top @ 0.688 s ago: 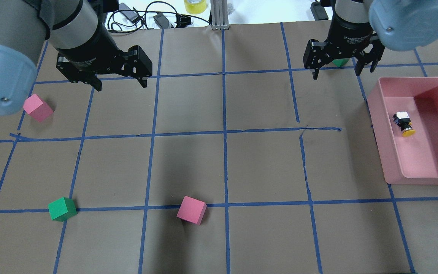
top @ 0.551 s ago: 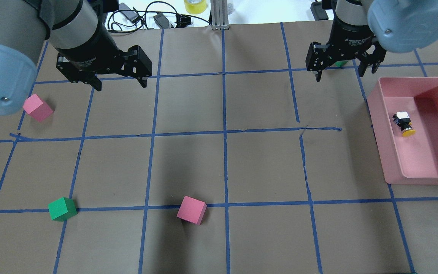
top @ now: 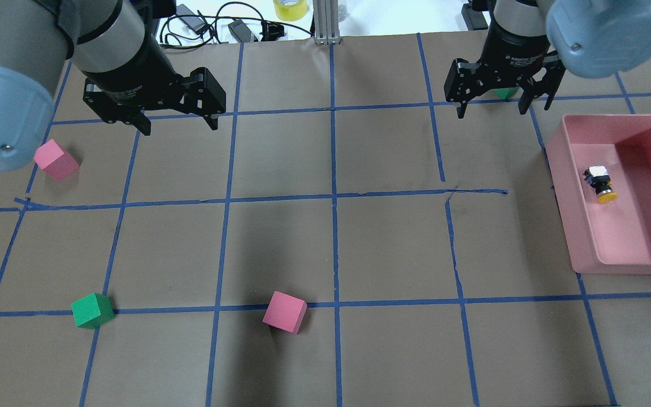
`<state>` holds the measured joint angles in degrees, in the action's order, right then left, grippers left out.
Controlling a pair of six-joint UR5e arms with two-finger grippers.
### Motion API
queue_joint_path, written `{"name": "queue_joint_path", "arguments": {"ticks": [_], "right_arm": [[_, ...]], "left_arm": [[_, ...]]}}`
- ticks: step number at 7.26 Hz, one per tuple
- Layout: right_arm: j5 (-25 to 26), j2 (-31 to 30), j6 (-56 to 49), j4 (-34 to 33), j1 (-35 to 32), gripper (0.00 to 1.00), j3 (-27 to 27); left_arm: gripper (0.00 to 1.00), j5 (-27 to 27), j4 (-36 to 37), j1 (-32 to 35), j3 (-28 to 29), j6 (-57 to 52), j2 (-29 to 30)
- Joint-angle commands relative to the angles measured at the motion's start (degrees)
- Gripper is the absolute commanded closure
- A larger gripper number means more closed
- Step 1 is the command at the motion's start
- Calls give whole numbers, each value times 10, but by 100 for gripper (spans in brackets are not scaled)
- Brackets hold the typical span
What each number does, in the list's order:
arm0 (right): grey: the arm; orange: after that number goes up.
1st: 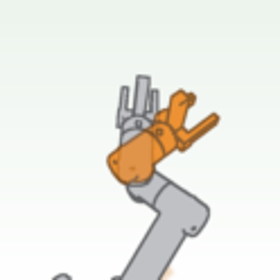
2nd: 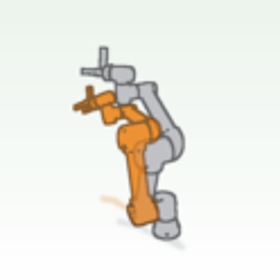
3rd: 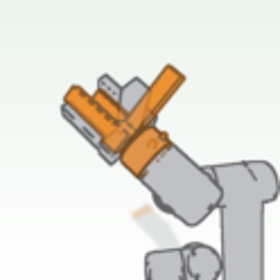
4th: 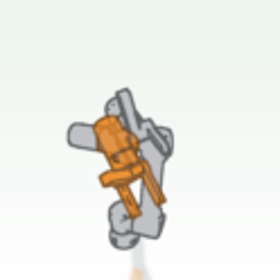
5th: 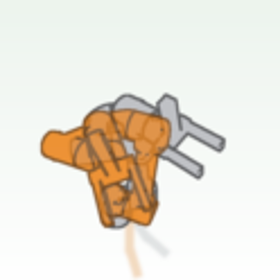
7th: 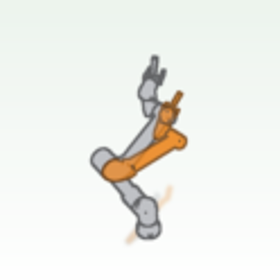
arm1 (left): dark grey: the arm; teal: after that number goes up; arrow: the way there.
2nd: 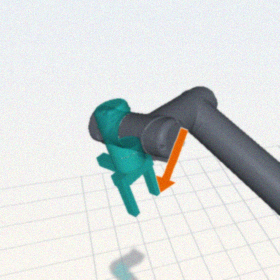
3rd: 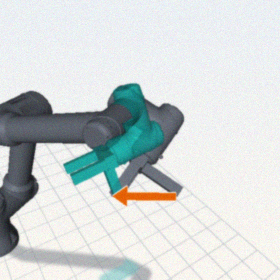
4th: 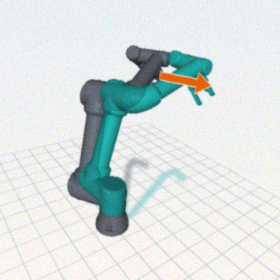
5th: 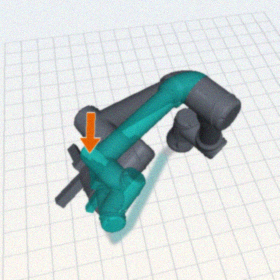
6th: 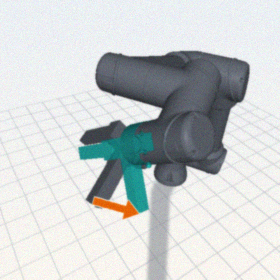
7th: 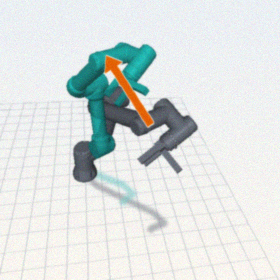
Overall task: Align button upright
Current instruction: 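Move the right gripper toward the pink tray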
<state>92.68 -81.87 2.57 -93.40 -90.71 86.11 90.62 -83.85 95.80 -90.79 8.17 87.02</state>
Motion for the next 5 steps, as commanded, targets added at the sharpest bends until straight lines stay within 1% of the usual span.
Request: {"name": "queue_joint_path", "arguments": {"ticks": [1,2,5], "right_arm": [[-13,-13,0,49,2,0,-5],[-9,-14,0,58,4,0,0],[-9,-12,5,48,4,0,6]], "left_arm": [[0,0,0,0,0,0,0],[0,0,0,0,0,0,0],[0,1,0,0,0,0,0]]}}
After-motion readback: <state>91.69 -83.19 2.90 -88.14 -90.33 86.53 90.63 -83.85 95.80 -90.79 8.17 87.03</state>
